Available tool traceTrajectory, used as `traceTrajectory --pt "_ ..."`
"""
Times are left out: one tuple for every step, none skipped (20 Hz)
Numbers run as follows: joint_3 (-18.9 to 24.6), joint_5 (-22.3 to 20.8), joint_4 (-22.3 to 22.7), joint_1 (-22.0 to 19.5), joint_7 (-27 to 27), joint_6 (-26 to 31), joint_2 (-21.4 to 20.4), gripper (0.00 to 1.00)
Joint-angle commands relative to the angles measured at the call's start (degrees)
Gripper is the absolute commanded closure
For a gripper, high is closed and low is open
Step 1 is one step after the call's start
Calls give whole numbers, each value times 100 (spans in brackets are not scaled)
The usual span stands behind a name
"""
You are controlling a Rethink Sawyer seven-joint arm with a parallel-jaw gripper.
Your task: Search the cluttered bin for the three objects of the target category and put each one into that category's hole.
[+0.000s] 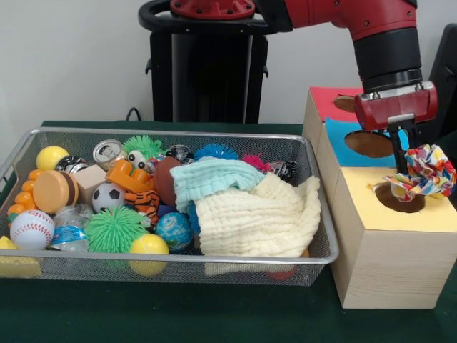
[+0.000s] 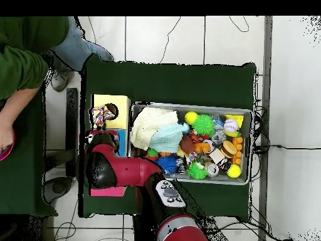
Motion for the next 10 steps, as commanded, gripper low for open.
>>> traceTrajectory --pt "-623 547 -462 53 937 539 376 100" --pt "-660 553 -473 87 930 478 379 100" --pt "-705 556 -478 124 928 405 368 100" --pt "-765 581 -475 176 936 326 361 100" --pt "-855 619 -486 251 919 282 361 100" --pt "-939 661 -490 320 911 241 359 100" --pt "-1023 704 -494 390 903 200 357 100" --pt "-1056 705 -493 414 897 212 351 100" --pt "-1080 685 -473 429 891 236 327 100" --pt "-1099 671 -433 432 908 264 290 100"
